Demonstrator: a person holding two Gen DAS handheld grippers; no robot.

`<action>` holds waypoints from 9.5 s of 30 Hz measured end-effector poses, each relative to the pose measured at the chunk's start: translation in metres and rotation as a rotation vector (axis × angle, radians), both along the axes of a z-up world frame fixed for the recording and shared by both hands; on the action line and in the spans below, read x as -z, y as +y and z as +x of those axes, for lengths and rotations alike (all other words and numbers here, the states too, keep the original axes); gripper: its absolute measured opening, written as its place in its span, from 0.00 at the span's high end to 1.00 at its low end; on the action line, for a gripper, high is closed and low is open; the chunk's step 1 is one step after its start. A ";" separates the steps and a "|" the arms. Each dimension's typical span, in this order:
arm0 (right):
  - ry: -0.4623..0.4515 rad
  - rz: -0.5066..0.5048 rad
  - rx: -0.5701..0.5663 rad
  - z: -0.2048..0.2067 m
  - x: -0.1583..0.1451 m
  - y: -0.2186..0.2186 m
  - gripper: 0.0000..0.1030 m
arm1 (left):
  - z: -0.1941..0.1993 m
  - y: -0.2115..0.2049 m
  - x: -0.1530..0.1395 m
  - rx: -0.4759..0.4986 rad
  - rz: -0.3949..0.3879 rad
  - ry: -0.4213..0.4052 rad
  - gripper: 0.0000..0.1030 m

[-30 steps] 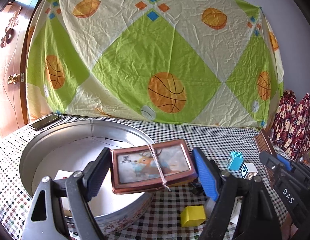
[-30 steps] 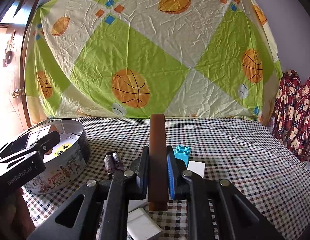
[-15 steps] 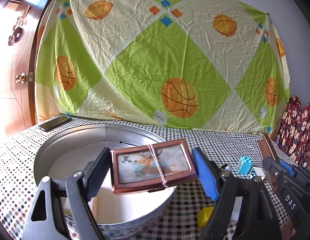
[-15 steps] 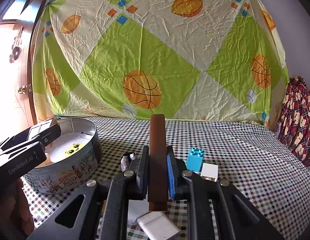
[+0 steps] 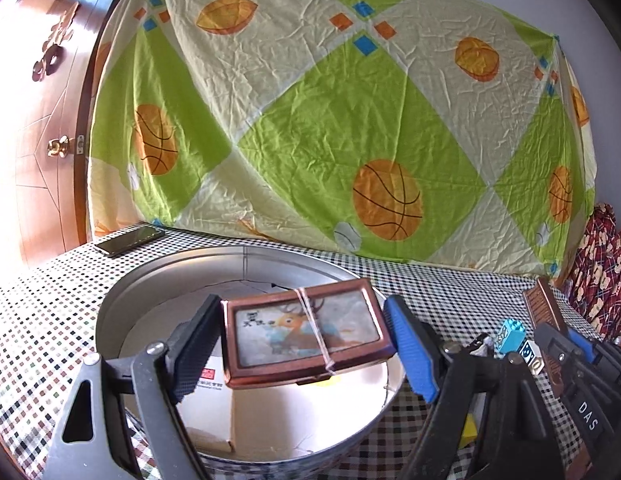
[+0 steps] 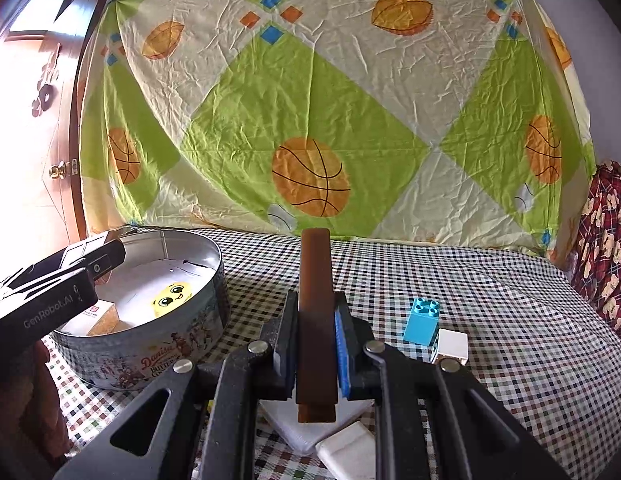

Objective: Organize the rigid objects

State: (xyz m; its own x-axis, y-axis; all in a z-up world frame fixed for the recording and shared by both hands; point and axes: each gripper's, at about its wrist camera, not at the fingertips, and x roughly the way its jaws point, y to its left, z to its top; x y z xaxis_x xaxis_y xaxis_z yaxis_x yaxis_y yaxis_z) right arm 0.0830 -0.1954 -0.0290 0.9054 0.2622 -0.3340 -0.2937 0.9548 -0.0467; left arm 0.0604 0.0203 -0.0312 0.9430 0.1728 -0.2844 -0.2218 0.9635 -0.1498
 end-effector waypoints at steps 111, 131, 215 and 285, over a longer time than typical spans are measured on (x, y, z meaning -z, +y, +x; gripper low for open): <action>0.163 -0.050 -0.276 0.025 -0.005 0.089 0.34 | -0.001 0.051 -0.018 -0.079 0.070 0.124 0.00; 0.336 -0.067 -0.085 0.012 0.019 -0.082 0.34 | -0.004 -0.069 0.003 0.245 0.134 0.174 0.00; 0.204 -0.053 0.060 -0.003 0.018 -0.097 0.61 | 0.011 -0.083 0.032 0.307 0.055 0.212 0.73; 0.005 -0.066 0.079 -0.036 0.011 -0.096 0.61 | -0.019 -0.081 0.019 0.288 0.058 0.035 0.73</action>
